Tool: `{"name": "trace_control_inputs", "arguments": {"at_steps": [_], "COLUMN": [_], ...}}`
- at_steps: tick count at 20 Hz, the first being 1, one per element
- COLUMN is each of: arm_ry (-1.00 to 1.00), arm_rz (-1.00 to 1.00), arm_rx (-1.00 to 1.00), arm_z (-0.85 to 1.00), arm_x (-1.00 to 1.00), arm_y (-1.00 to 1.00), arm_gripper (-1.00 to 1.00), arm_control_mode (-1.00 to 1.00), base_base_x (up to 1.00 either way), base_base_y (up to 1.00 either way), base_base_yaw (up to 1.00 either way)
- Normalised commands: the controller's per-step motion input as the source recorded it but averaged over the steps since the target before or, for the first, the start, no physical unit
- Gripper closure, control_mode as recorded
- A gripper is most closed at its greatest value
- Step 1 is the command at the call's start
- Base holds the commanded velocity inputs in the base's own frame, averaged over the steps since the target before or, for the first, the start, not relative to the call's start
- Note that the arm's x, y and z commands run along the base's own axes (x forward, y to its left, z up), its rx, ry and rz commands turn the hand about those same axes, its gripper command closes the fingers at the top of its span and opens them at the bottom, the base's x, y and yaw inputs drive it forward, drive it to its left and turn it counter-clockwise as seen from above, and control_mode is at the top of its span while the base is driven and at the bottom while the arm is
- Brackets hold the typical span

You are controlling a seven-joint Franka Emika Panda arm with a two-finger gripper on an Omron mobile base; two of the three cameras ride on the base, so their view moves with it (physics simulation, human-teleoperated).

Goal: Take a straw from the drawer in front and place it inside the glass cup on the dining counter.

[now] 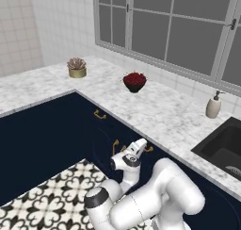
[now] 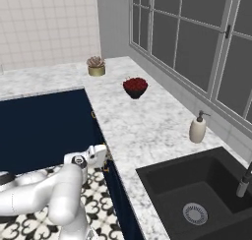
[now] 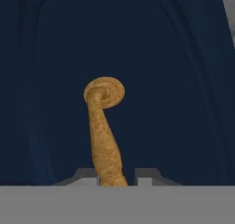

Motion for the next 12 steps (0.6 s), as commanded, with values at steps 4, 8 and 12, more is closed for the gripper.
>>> {"name": "trace_control_inputs", "arguments": {"at_steps": [4,8,12], "arm_ry": [0.01,0.09,0.16], "arm_rz": [0.04,0.01,0.02], "arm_rx": [0.00,0.00,0.00], "arm_z": [0.00,0.00,0.00], "arm_x": [-0.28,-0.43,-0.41], "arm_y": [0.67,0.89,1.00], "arm_gripper": [1.00,1.00,1.00], "arm_control_mode": [-1.00,-1.00,-1.00], "base_base_x": [0.00,0.00,0.00], "base_base_y": [0.00,0.00,0.00], "base_base_yaw": [0.00,0.00,0.00]}}
